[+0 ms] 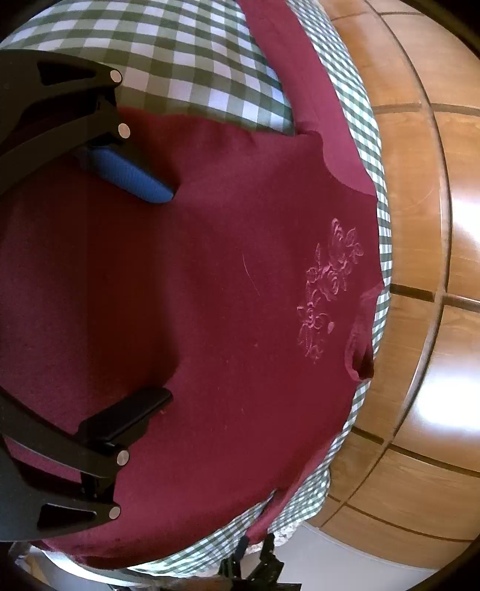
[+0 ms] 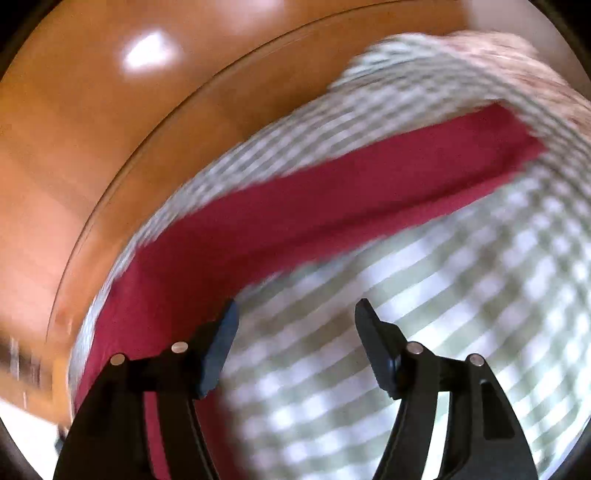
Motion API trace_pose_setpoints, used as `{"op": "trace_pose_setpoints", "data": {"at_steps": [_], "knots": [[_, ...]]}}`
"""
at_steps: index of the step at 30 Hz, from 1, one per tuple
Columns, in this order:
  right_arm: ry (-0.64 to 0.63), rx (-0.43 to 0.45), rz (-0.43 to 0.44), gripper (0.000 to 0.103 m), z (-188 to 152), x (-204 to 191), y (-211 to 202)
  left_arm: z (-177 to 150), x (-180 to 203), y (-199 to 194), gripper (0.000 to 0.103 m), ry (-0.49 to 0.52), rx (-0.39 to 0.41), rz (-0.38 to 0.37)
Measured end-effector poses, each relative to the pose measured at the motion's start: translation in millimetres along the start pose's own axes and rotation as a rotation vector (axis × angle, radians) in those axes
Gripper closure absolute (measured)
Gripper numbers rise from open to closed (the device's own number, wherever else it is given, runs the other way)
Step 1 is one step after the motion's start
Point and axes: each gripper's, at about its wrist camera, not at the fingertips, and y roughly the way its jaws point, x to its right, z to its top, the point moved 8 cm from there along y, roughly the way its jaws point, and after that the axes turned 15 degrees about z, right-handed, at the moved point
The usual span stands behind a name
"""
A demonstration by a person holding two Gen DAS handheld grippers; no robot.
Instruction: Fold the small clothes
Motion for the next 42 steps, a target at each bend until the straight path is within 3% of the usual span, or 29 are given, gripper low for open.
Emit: {"op": "trace_pose_setpoints", "data": {"at_steps": [4, 7, 9, 12, 15, 19, 24, 28, 30, 31, 33, 42], "knots": [[-0.048, -0.137, -0.002, 0.031, -58, -24, 29, -4, -2, -5, 0.005, -0.016, 0.012, -0.008], [-0.082, -0.131, -0.008, 0.031, -73, -27, 24, -7, -3, -9, 0.005, -0.025, 0.017, -0.020], [-0.027, -0.112, 0.011, 0.034, -69, -20, 12, -7, -4, -8, 0.005, -0.024, 0.014, -0.024], [0.066, 0.042, -0.031, 0.035, -34, 15, -23, -7, -4, -8, 0.005, -0.022, 0.011, -0.021], [0.261, 0.219, -0.074, 0.039, 4, 77, -68, -8, -3, -8, 0.005, -0.017, 0.009, -0.012], [0.438, 0.376, -0.146, 0.047, 41, 147, -99, -9, -1, -6, 0.005, -0.002, 0.003, 0.006], [0.578, 0.448, -0.206, 0.050, 74, 209, -98, -9, 0, -2, 0.004, 0.024, -0.010, 0.033], [0.535, 0.424, -0.275, 0.051, 100, 218, -79, -8, 0, 1, 0.004, 0.036, -0.019, 0.043], [0.445, 0.322, -0.332, 0.090, 114, 211, -67, -8, 0, 2, 0.004, 0.038, -0.023, 0.045], [0.413, 0.295, -0.347, 0.097, 116, 203, -60, -7, -1, 2, 0.004, 0.039, -0.024, 0.043], [0.314, 0.287, -0.349, 0.098, 125, 180, -56, -8, -1, 2, 0.004, 0.038, -0.024, 0.042], [0.001, 0.268, -0.003, 0.098, 162, -35, 1, -7, -4, -1, 0.004, 0.010, -0.012, 0.002]]}}
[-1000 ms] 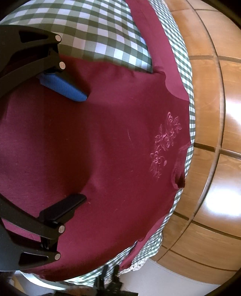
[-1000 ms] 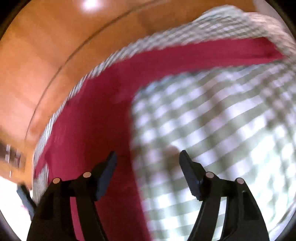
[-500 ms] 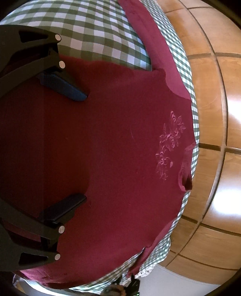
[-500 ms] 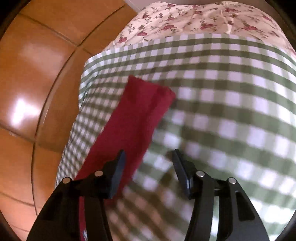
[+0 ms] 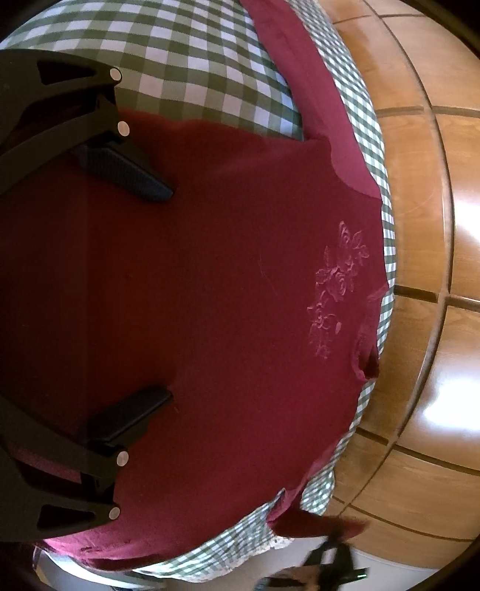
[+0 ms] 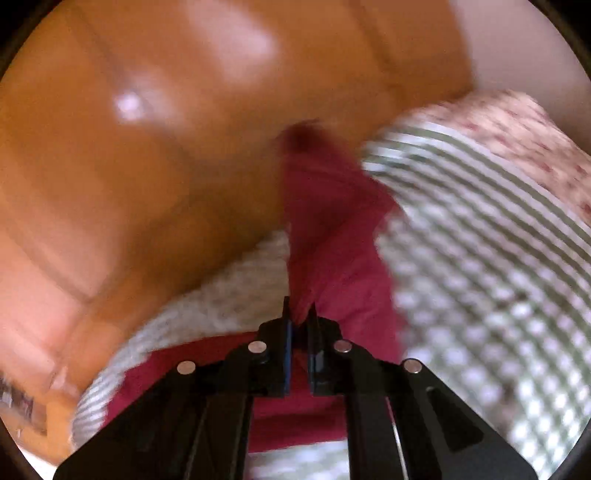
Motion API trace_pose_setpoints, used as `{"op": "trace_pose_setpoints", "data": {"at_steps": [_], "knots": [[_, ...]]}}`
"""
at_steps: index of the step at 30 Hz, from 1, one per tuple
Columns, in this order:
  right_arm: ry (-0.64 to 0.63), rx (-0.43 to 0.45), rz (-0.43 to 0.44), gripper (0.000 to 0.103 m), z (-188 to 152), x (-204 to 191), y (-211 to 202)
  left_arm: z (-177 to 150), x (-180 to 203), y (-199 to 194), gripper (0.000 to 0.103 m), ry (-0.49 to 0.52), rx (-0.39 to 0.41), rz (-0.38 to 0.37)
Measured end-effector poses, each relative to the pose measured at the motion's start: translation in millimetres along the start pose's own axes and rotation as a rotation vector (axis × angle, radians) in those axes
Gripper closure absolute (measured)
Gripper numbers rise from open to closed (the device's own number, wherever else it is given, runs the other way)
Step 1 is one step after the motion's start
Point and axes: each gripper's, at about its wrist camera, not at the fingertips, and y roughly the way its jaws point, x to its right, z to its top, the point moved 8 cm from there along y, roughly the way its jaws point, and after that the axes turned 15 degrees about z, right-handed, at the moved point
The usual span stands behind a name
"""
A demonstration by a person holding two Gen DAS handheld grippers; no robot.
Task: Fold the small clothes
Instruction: 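Grasp the sleeve cuff with the right gripper and fold it across the shirt body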
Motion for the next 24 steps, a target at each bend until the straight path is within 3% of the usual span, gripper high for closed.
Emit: {"op": "trace_pose_setpoints", "data": {"at_steps": [5, 8, 10, 11, 12, 14, 18, 24], "knots": [[-0.137, -0.130, 0.240, 0.098, -55, -151, 62, 5, -4, -8, 0.005, -0.046, -0.017, -0.050], [-0.192, -0.227, 0.335, 0.097, -100, -214, 98, 17, -10, -19, 0.007, -0.095, -0.016, -0.102], [-0.218, -0.284, 0.389, 0.089, -129, -244, 116, 28, -15, -26, 0.009, -0.111, 0.011, -0.107], [-0.218, -0.287, 0.409, 0.080, -135, -250, 118, 35, -17, -30, 0.015, -0.125, 0.019, -0.131], [-0.207, -0.277, 0.441, 0.064, -141, -257, 116, 41, -19, -31, 0.020, -0.141, 0.015, -0.155], [-0.176, -0.258, 0.455, 0.052, -143, -252, 109, 52, -27, -30, 0.021, -0.177, 0.011, -0.172], [-0.126, -0.239, 0.425, 0.046, -157, -207, 80, 78, -38, -17, 0.027, -0.254, -0.003, -0.206], [0.008, -0.262, 0.262, 0.039, -199, -90, 24, 119, -48, 29, 0.027, -0.316, -0.045, -0.182]]}}
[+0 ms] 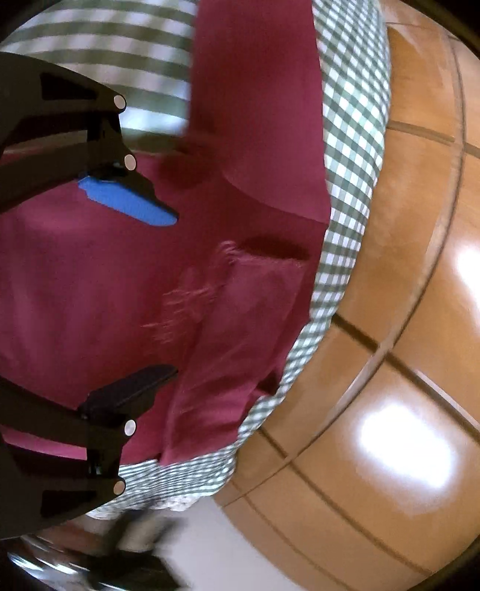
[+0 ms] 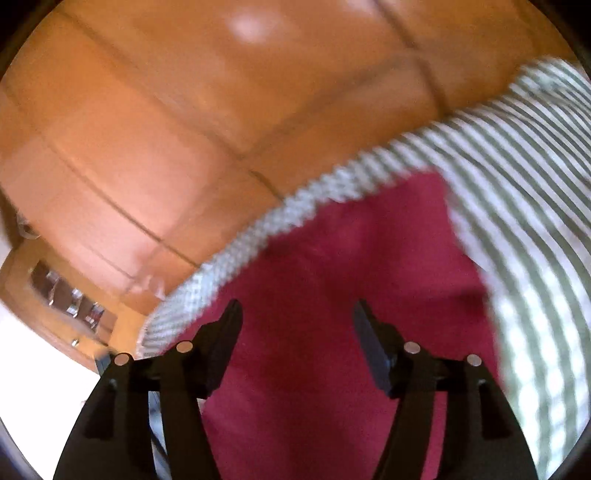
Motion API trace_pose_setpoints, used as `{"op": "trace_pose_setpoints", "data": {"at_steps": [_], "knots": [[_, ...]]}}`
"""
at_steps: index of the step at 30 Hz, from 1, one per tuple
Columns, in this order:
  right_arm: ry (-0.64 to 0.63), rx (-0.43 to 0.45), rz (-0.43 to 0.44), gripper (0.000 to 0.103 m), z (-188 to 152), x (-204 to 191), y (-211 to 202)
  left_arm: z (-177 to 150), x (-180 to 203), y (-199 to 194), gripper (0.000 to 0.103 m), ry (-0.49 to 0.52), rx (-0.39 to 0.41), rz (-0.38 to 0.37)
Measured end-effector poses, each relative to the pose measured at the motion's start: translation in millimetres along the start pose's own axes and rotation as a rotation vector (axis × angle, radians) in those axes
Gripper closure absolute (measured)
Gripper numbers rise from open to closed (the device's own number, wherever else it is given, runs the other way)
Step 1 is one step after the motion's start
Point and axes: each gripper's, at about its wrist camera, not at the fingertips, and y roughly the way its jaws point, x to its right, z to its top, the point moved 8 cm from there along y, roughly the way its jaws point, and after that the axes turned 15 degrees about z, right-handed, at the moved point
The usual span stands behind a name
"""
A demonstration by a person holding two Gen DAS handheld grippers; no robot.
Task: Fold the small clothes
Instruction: 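Grasp the sleeve cuff with the right gripper and fold it across the shirt body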
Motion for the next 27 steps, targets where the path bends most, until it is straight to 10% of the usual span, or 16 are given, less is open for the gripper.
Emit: {"op": "trace_pose_setpoints", "data": {"at_steps": [6, 7, 9, 12, 23, 25, 27], "knots": [[0.087, 0.043, -0.040, 0.039, 2, 46, -23, 35, -8, 58, 0.027, -0.086, -0.085, 0.030], [0.083, 0.050, -0.040, 0.039, 8, 44, -21, 38, -7, 65, 0.037, -0.087, -0.099, 0.023], [0.051, 0.062, -0.037, 0.039, 26, 39, -11, 45, -1, 74, 0.093, -0.062, -0.124, 0.009], [-0.005, 0.063, -0.034, 0.039, 49, 20, 5, 51, 6, 58, 0.093, -0.055, -0.073, -0.028], [-0.131, -0.081, -0.272, 0.038, 46, 71, 81, 17, -28, 65, 0.089, 0.024, -0.063, 0.165], [-0.136, -0.077, -0.272, 0.034, 44, 64, 75, 16, -23, 60, 0.080, 0.073, -0.035, 0.239], [-0.132, -0.053, -0.262, 0.029, 41, 54, 64, 17, -15, 49, 0.028, 0.078, -0.012, 0.239]]}}
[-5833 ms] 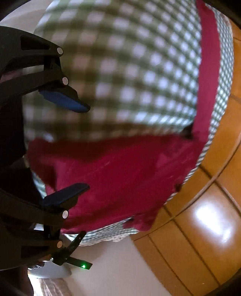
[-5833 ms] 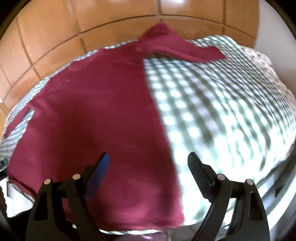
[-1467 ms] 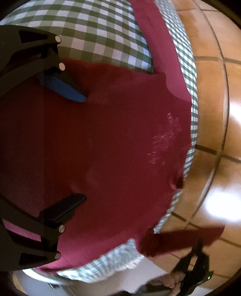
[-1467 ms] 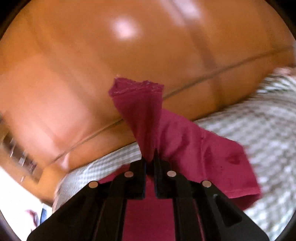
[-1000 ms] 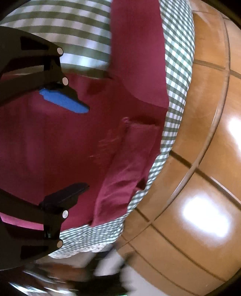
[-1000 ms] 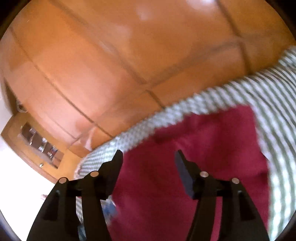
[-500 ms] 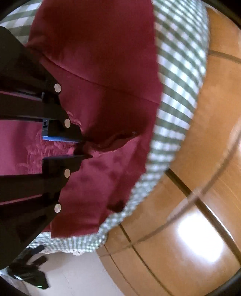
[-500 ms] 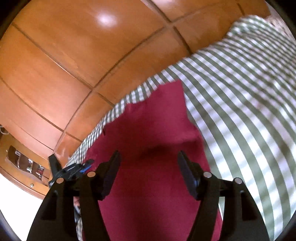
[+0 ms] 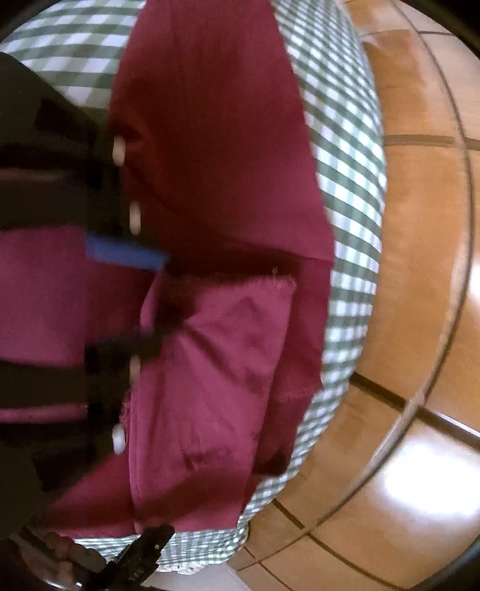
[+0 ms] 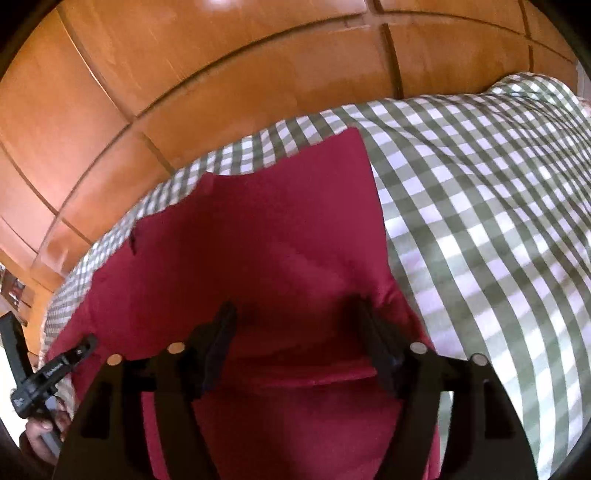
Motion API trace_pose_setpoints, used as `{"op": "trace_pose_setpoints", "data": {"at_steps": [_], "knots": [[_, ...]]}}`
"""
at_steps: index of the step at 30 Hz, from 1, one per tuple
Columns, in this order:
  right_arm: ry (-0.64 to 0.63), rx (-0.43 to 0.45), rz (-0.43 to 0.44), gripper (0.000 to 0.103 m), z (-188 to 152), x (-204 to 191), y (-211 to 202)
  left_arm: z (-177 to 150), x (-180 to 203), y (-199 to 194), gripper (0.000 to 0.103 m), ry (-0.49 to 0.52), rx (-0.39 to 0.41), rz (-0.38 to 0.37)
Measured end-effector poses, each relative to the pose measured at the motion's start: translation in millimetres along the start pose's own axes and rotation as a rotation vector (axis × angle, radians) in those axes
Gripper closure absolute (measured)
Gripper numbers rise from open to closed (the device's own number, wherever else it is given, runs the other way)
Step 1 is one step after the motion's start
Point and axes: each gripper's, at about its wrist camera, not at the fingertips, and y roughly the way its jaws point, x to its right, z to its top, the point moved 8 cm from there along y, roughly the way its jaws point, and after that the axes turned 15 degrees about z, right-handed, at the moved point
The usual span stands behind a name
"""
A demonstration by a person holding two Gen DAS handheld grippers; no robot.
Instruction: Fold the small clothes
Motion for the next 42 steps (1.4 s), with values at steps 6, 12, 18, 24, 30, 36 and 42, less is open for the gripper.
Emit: {"op": "trace_pose_setpoints", "data": {"at_steps": [6, 12, 18, 24, 30, 36, 42], "knots": [[-0.066, 0.011, 0.016, 0.020, -50, -36, -48, -13, -18, -40, 0.018, -0.090, 0.080, 0.001], [-0.211, -0.077, -0.011, 0.013, -132, -68, -60, -46, -54, -61, 0.018, -0.139, 0.083, 0.040], [-0.315, -0.122, -0.105, 0.005, -166, -66, -33, -76, -114, -78, 0.018, -0.250, 0.050, 0.114], [-0.303, -0.111, -0.073, 0.002, -167, -60, -34, -98, -177, -92, 0.018, -0.386, 0.031, 0.156], [-0.313, -0.121, -0.095, 0.002, -169, -62, -33, -105, -239, -112, 0.014, -0.528, 0.085, 0.181], [-0.329, -0.104, -0.088, 0.002, -170, -62, -34, -101, -307, -115, 0.014, -0.741, 0.105, 0.123], [-0.333, -0.094, -0.092, 0.002, -170, -63, -34, -83, -380, -101, 0.014, -0.959, 0.101, 0.089]]}}
